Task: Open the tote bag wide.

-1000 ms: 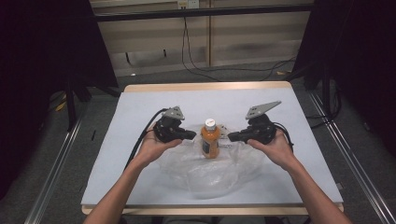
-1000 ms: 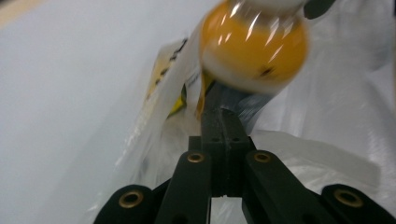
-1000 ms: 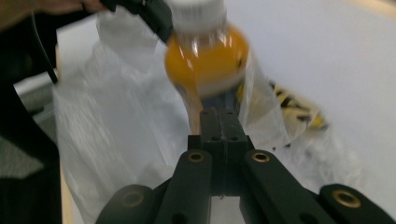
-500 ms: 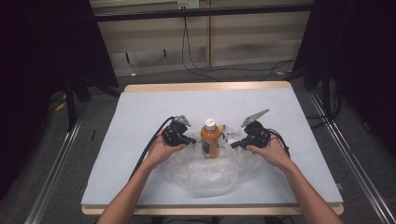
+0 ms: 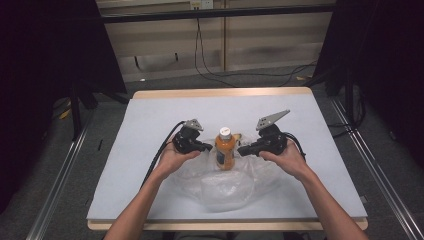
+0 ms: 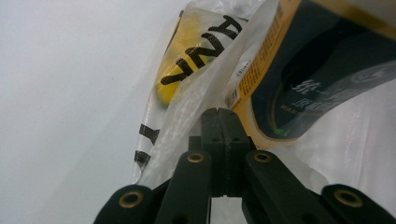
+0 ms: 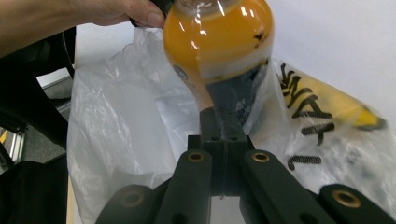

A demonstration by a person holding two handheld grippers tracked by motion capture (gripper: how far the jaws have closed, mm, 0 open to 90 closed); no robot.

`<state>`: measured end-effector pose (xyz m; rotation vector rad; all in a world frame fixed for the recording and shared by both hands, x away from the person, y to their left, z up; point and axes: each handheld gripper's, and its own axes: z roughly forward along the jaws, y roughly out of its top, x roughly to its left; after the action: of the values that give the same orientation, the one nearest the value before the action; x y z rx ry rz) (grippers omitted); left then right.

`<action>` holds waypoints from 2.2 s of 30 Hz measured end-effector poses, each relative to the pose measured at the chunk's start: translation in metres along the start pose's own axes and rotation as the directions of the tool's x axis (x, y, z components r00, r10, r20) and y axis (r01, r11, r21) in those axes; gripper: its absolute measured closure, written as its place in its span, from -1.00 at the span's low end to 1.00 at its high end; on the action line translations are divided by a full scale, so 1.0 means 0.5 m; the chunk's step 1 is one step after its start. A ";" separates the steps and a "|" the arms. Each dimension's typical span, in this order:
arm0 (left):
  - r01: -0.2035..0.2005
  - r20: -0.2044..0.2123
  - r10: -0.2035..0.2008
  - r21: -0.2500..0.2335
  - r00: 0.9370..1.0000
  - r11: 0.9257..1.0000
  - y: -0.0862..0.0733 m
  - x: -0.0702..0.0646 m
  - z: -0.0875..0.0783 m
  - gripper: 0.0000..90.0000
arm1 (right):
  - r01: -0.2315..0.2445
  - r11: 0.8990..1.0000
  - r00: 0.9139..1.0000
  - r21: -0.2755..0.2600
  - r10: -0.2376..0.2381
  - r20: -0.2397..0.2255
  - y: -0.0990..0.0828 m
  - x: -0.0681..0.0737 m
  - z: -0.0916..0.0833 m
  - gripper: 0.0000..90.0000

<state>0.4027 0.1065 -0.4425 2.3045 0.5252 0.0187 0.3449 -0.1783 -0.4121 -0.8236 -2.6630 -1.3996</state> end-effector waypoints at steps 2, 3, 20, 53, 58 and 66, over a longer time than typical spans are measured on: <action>-0.002 -0.003 0.002 -0.005 1.000 1.000 0.004 -0.002 -0.004 1.00 | 0.006 1.000 1.000 -0.008 -0.006 -0.004 0.006 0.001 0.000 1.00; -0.014 -0.004 0.014 0.002 1.000 1.000 0.007 -0.001 -0.008 1.00 | 0.010 1.000 1.000 -0.007 -0.010 -0.004 0.010 0.003 -0.001 1.00; 0.014 -0.014 -0.013 0.066 1.000 0.998 -0.024 0.001 0.019 1.00 | -0.002 0.986 0.998 0.166 0.012 -0.061 -0.033 -0.012 0.058 1.00; 0.054 -0.100 -0.044 0.104 0.994 0.993 -0.055 0.049 0.017 1.00 | -0.219 0.964 0.878 0.149 0.128 0.461 -0.086 -0.182 0.014 1.00; 0.058 -0.115 -0.051 0.060 0.992 0.996 -0.057 0.039 0.009 1.00 | -0.236 0.965 0.892 0.116 0.168 0.420 -0.083 -0.174 0.012 1.00; 0.010 -0.114 -0.022 -0.100 0.993 0.995 -0.024 -0.005 -0.055 1.00 | -0.169 0.985 0.931 0.036 0.148 0.333 -0.045 -0.114 -0.025 1.00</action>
<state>0.3911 0.1318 -0.4311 2.2115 0.5882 0.1674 0.3809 -0.2236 -0.4364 -1.3396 -2.7735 -1.2267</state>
